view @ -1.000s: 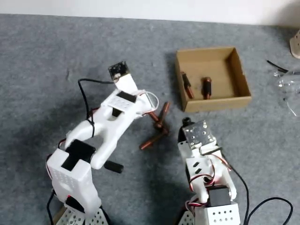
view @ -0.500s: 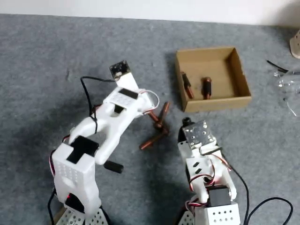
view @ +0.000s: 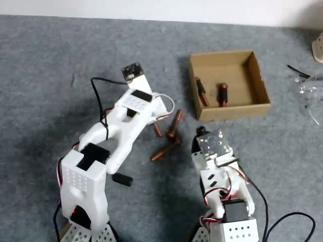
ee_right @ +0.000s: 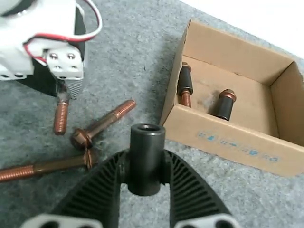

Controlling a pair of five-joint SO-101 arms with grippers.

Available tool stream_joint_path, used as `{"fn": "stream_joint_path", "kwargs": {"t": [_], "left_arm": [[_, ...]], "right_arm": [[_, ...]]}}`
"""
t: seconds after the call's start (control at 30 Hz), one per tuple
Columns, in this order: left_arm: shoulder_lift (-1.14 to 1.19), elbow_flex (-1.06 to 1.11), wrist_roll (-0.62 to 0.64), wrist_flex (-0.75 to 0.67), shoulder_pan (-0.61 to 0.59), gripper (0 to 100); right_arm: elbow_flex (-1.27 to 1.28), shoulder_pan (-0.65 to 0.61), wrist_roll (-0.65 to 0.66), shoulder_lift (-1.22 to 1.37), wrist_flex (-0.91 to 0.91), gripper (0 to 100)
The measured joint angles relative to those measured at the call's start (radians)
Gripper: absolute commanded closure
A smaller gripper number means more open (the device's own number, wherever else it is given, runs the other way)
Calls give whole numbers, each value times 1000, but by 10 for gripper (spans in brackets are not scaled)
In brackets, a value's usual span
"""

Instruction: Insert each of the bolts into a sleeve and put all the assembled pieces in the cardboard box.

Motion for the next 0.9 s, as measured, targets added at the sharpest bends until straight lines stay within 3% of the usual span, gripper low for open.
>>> {"fn": "stream_joint_path", "kwargs": {"t": [0.23,0.47,0.9], "left_arm": [[-110,89,-112,21,-2,995],[-402,318,-184,12,-5,995],[-936,795,-345,-282,-5,995]], "right_arm": [[0,0,0,0,0,993],[0,0,0,0,0,993],[0,0,0,0,0,993]]}}
